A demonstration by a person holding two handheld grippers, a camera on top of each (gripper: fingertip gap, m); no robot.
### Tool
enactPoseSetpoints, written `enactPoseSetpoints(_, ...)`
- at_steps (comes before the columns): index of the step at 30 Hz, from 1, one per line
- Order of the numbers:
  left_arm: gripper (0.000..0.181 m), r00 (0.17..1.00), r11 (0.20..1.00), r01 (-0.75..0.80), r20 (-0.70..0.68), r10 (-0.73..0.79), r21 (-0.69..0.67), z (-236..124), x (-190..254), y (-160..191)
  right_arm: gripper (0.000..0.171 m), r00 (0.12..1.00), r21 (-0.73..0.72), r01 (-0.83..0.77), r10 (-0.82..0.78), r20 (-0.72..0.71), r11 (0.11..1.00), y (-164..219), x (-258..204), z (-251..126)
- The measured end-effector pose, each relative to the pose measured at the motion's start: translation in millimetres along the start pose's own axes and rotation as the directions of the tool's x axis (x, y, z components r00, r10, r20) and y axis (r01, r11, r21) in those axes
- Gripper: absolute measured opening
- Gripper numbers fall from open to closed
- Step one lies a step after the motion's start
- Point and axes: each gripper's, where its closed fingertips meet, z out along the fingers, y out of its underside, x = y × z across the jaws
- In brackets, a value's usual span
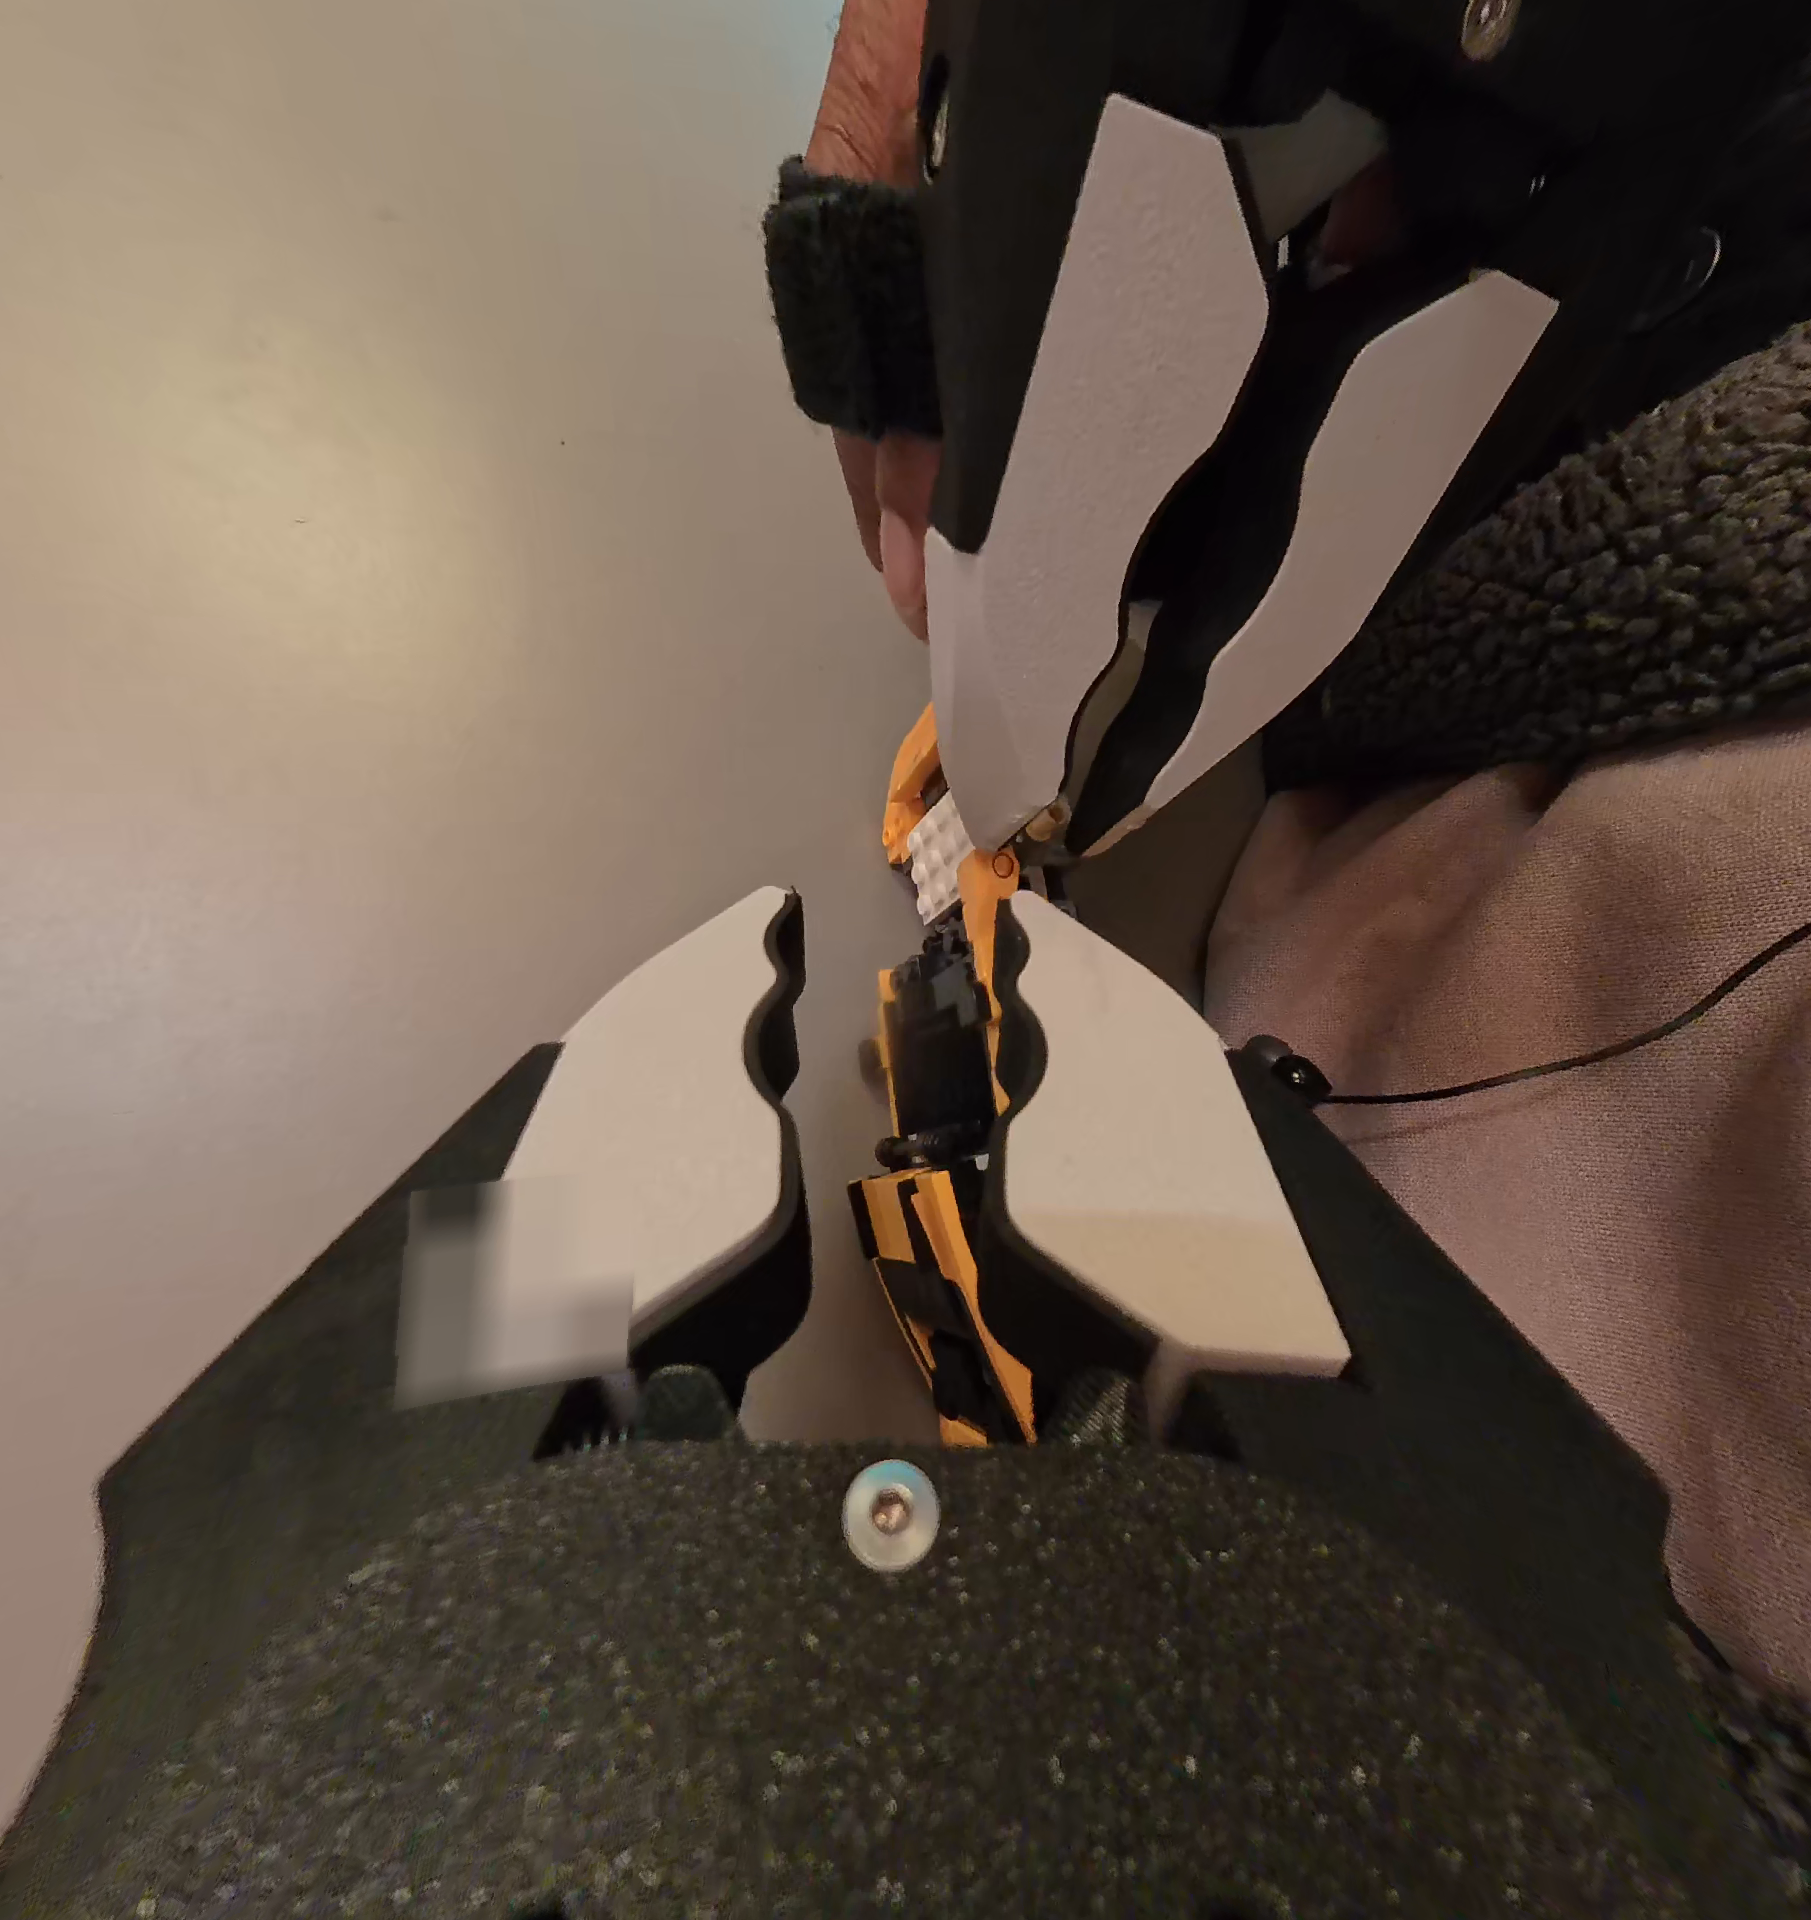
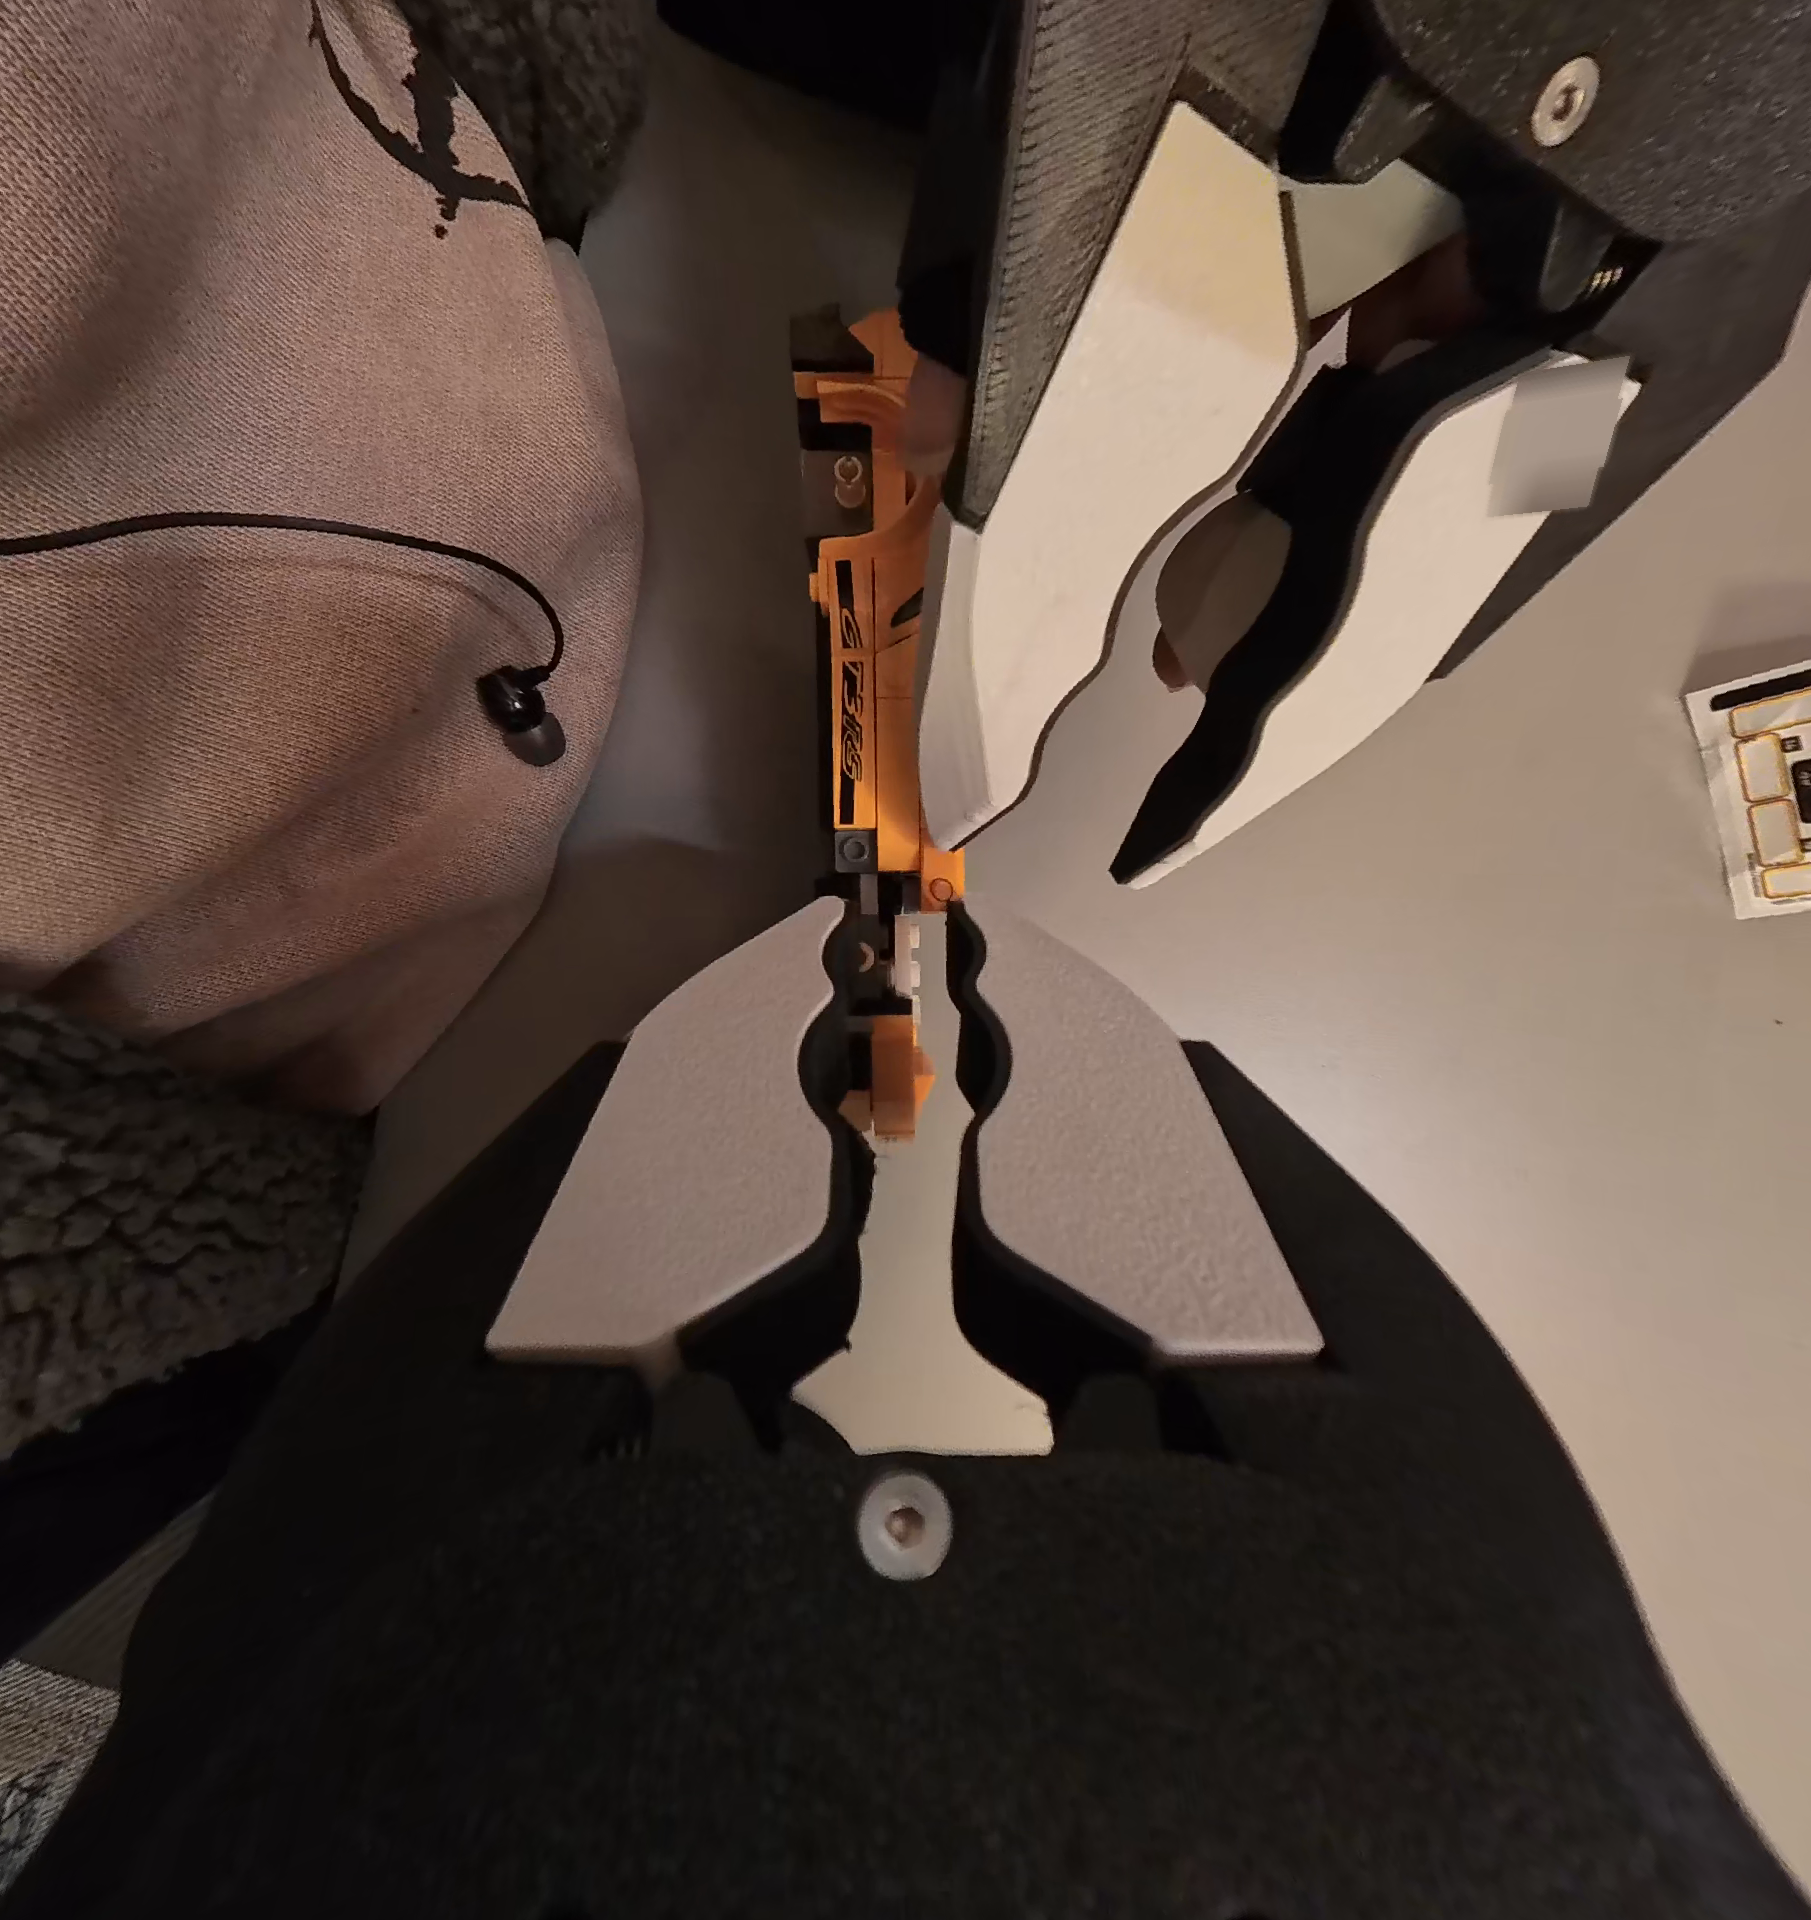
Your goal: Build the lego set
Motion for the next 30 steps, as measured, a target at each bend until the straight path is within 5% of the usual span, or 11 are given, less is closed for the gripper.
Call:
enactPoseSetpoints(24, 0.033, 1.0, 1.0, -0.003, 0.004, 0.003, -0.01, 2, 1, -2, 0.015, 1.0, 0.011, -0.011, 0.011, -0.011, 1.0, 1, 2, -3)
enactPoseSetpoints(30, 0.033, 1.0, 1.0, 0.007, 0.026, -0.007, 0.026, -9, -5, -4, 0.016, 0.984, 0.077, -0.177, 0.175, 0.029, 0.981, 0, 8, -5)
